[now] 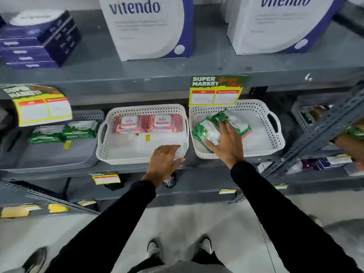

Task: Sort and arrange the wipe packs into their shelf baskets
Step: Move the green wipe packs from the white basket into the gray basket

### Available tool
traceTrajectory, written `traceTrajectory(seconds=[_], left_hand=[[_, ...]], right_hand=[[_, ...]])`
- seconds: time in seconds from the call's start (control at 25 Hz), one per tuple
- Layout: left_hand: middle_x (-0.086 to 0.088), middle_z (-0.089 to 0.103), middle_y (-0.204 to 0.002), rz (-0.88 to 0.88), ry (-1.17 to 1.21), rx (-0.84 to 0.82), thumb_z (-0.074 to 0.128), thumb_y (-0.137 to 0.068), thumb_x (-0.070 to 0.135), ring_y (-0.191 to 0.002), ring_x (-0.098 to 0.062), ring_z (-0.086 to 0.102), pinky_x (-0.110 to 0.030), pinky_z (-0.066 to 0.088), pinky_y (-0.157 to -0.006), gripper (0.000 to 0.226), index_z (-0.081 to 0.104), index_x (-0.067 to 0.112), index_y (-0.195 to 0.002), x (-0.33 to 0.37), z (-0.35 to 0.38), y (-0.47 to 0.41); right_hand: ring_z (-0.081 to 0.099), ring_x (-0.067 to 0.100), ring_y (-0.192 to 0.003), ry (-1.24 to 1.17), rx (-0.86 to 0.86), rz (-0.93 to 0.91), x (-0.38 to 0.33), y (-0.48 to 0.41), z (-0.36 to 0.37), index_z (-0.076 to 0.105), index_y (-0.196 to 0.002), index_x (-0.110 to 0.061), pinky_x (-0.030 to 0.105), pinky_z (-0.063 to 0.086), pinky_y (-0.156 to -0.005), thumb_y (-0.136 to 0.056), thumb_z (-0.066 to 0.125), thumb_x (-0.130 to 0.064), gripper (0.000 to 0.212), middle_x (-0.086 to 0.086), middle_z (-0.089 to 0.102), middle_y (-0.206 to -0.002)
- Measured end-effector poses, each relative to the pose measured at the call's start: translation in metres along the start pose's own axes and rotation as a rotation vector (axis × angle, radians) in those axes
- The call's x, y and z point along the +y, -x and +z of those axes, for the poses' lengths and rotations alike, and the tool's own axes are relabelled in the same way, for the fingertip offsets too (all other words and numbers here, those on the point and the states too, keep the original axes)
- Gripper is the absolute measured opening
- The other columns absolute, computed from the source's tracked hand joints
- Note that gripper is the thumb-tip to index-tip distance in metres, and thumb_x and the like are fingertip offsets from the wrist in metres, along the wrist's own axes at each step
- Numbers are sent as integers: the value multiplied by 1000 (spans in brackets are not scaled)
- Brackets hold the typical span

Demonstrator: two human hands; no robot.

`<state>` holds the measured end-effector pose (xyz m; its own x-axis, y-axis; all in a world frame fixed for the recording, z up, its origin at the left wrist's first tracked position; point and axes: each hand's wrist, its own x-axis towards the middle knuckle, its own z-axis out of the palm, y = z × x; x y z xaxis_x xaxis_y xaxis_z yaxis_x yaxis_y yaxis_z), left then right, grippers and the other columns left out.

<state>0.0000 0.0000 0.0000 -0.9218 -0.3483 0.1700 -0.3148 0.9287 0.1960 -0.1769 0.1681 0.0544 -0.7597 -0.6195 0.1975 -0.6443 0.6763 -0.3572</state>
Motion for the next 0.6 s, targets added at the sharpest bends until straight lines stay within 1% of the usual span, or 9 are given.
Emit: traceTrajectory(seconds=[0.08, 0.16, 0.28, 0.36, 0.48, 0.52, 0.6], left_hand=[[-1, 76, -103, -11, -99, 26, 42, -90, 50, -94, -29, 69, -40, 51, -83, 45, 71, 21, -109, 9, 3, -5], [0, 77, -91, -29, -166, 62, 42, -93, 42, -80, -29, 69, -38, 48, -71, 37, 72, 22, -99, 14, 10, -3], [0, 76, -83, -29, -195, 113, 42, -95, 38, -71, -27, 68, -33, 46, -62, 35, 72, 21, -93, 13, 10, -3], [1, 74, -80, -47, -202, 123, 42, -96, 39, -69, -26, 67, -31, 44, -58, 34, 71, 22, -91, 12, 11, -2], [2, 71, -76, -50, -173, 124, 41, -98, 42, -67, -27, 65, -32, 42, -57, 35, 69, 23, -88, 13, 13, -2], [1, 71, -76, -51, -153, 123, 39, -99, 44, -68, -27, 65, -33, 43, -58, 37, 68, 23, -89, 12, 14, -3], [2, 73, -83, -44, -87, 125, 39, -99, 48, -75, -27, 68, -35, 46, -64, 39, 69, 23, -98, 7, 13, -2]], right_hand=[[47, 35, -124, 60, -61, 34, 6, -10, 6, 40, -144, -13, 45, 45, -94, -75, 70, -64, 91, 15, 49, -138], [51, 34, -115, 110, -120, 21, 11, -14, 15, 44, -139, -12, 44, 46, -87, -69, 73, -67, 94, 12, 52, -128], [53, 32, -112, 130, -132, 16, 15, -20, 27, 48, -135, -8, 45, 47, -88, -67, 79, -61, 91, 12, 52, -125], [53, 33, -114, 122, -130, 29, 14, -23, 29, 48, -135, -7, 46, 45, -91, -70, 79, -55, 86, 12, 51, -126], [51, 32, -119, 46, -72, 55, 13, -21, 29, 45, -140, -11, 47, 44, -95, -68, 81, -46, 88, 11, 53, -129], [51, 33, -120, 17, -45, 59, 14, -19, 27, 46, -141, -12, 48, 43, -96, -66, 83, -42, 88, 12, 54, -130], [51, 34, -121, -17, 14, 71, 10, -19, 20, 48, -140, -13, 48, 42, -99, -64, 85, -40, 88, 13, 56, -131]])
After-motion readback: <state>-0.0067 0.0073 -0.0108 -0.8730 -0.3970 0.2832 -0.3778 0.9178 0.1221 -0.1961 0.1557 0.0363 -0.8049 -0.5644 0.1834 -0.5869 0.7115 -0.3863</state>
